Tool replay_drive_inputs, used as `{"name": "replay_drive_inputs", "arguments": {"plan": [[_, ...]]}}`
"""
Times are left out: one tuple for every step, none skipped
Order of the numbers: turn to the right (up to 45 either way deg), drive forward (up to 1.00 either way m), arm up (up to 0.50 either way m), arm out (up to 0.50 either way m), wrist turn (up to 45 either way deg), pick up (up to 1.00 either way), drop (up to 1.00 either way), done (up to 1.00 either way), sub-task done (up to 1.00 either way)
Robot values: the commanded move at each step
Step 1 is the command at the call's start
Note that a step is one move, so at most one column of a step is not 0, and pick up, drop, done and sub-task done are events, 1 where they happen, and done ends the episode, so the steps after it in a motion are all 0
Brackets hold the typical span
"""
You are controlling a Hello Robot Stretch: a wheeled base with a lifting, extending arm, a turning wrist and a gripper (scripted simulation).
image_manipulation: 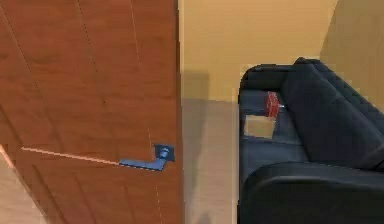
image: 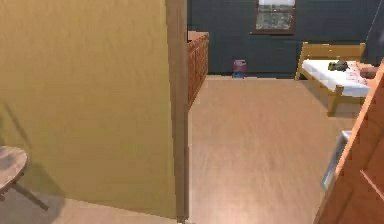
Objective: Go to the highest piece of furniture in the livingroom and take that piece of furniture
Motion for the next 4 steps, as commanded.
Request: {"name": "replay_drive_inputs", "arguments": {"plan": [[-45.0,0.0,0.0,0.0,0.0,0.0,0.0,0.0,0.0],[-36.0,0.0,0.0,0.0,0.0,0.0,0.0,0.0,0.0],[0.0,1.0,0.0,0.0,0.0,0.0,0.0,0.0,0.0],[0.0,1.0,0.0,0.0,0.0,0.0,0.0,0.0,0.0]]}}
